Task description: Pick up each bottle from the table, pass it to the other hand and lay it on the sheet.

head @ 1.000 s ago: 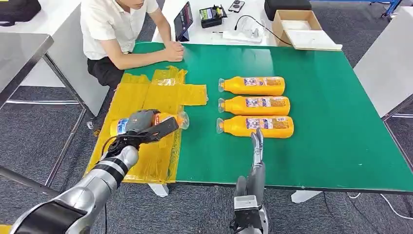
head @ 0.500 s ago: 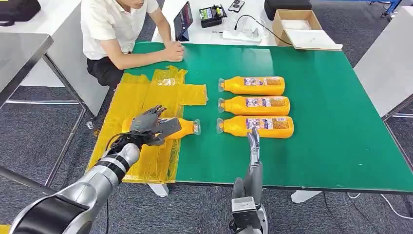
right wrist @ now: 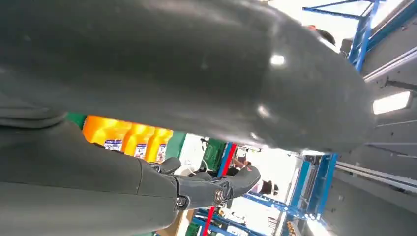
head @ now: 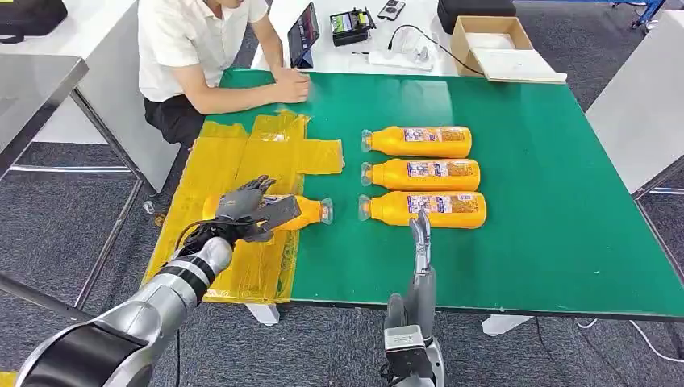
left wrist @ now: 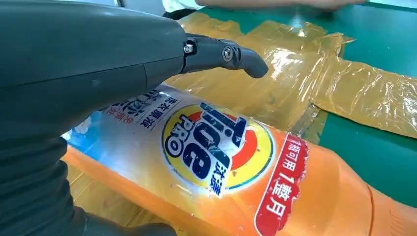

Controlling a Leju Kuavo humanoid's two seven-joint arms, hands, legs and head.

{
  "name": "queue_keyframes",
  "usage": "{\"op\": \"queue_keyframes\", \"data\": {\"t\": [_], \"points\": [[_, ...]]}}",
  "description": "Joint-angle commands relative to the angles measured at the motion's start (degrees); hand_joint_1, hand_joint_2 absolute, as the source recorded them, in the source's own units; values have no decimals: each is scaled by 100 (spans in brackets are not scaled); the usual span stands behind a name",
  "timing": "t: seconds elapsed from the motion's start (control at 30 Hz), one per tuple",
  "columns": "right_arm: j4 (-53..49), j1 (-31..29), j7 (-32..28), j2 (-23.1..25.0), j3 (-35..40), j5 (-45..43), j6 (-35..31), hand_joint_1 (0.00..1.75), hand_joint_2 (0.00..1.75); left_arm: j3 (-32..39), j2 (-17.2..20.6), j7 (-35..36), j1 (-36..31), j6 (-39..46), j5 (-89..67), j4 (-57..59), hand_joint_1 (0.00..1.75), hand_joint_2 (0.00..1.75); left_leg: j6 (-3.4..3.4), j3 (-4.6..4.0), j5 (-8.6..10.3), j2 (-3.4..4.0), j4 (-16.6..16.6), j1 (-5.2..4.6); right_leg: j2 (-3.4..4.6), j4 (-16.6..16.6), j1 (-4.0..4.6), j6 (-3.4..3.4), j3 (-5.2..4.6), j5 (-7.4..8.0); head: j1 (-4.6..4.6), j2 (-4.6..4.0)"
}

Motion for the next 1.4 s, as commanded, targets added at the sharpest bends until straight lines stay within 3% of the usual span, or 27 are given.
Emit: {"op": "queue_keyframes", "data": {"t": [0.03, 0.47, 0.5, 0.53, 0.57, 0.6, 0.73, 0.8, 0.87, 0.93, 1.03, 1.1, 1.13, 1.2, 1.23, 1.4], "points": [[276, -193, -2, -168, 112, -26, -197, 0, 0, 18, -29, 7, -264, -51, 8, 390, 2, 175, 10, 14, -5, 10, -2, 1, -2, -6, 5, -10, 15, -2, 0, 0], [341, -230, -2, -252, -92, -139, -197, 0, 0, 205, 165, -1264, 157, -1418, 1054, 296, 0, 175, 10, 30, -5, 24, -13, -2, 12, -14, 2, -11, 27, 1, 0, 0], [-160, 32, -2, -45, -722, 805, -197, 0, 175, 1329, -92, -2751, 1507, -2862, 2550, -1166, 0, 175, 11, 34, -7, 27, -14, 0, 14, -16, 5, -14, 31, 1, 0, 0], [-251, 79, -2, -107, -811, 857, -197, 0, 175, 1005, -162, -3588, 2321, -3969, 4710, -3326, 0, 175, 9, 27, -5, 23, -12, -2, 14, -13, 2, -10, 25, 2, -2, 0], [-315, 73, -2, -218, -795, 675, -197, 0, 175, 532, -67, -2761, 3120, -3728, 5668, -5358, 0, 175, 14, 53, -8, 29, -33, -16, 19, -26, -11, -8, 44, -3, 0, 0], [-318, 59, -2, -255, -791, 665, -197, 0, 175, 201, 129, -2533, 3304, -3609, 6050, -5864, 0, 175, 18, 63, -13, 35, -37, -14, 19, -33, -8, -11, 54, -5, 2, 0], [-224, -3, -2, -289, -680, 636, -197, 0, 175, -276, 522, -2696, 3096, -3519, 6359, -5777, 0, 175, 15, 32, -31, 26, 4, -10, 9, -8, -6, -6, 28, -15, -31, 0], [-186, -27, -2, -278, -659, 627, -197, 0, 175, -427, 598, -2905, 2981, -3342, 6252, -5582, 0, 175, 19, 28, -30, 48, -3, -3, 24, -17, 5, -13, 22, -13, 31, 0], [-168, -26, -2, -265, -660, 649, -197, 0, 175, -493, 593, -2994, 2931, -3152, 6152, -5475, 0, 175, 9, 23, -32, 59, -7, -8, 36, -7, -2, -19, 12, -7, 13, 0], [-167, 6, -2, -252, -702, 725, -197, 0, 175, -483, 527, -3105, 2907, -2859, 6100, -5432, 0, 175, 9, 17, -26, 10, -7, -6, -12, -12, 0, -13, 11, -11, 13, 0], [241, 134, -2, -89, -1398, 2223, -197, 0, 175, -371, 238, -3326, 3069, -2134, 6245, -5799, 0, 175, 26, 10, -15, 2, -5, -1, -16, -14, 5, -15, 15, -11, 13, 0], [1028, 16, 273, -92, -2489, 4082, -197, 0, 175, -178, -145, -3126, 3466, -1794, 7057, -6315, 0, 175, 27, 9, -14, 3, -7, 1, -16, -18, 7, -13, 16, -7, 13, 0], [1220, -84, 115, -103, -2920, 4181, -197, 0, 175, -216, -204, -3230, 3585, -1489, 7058, -6523, 0, 175, 32, 24, -14, 2, -16, 2, -21, -33, 9, -13, 34, -4, 15, 0], [1368, -254, -2, -293, -3030, 4035, -197, 0, 175, -292, -184, -3287, 3670, -1212, 7045, -6699, 0, 175, 36, 23, -14, -6, -15, 1, -30, -36, 8, -10, 38, -6, 11, 0], [1486, -367, -2, -416, -2948, 3886, -197, 0, 175, -253, -238, -3553, 3722, -753, 6762, -6772, 0, 175, 30, 9, -11, -7, -9, -5, -25, -23, 0, -6, 18, -5, 11, 0], [1913, -645, 286, -699, -2377, 3948, -197, 0, 175, -625, -30, -3760, 3637, -320, 6107, -6514, 0, 175, 31, 14, -15, 9, -10, -9, -9, -25, -2, -11, 28, -3, 18, 0]]}}
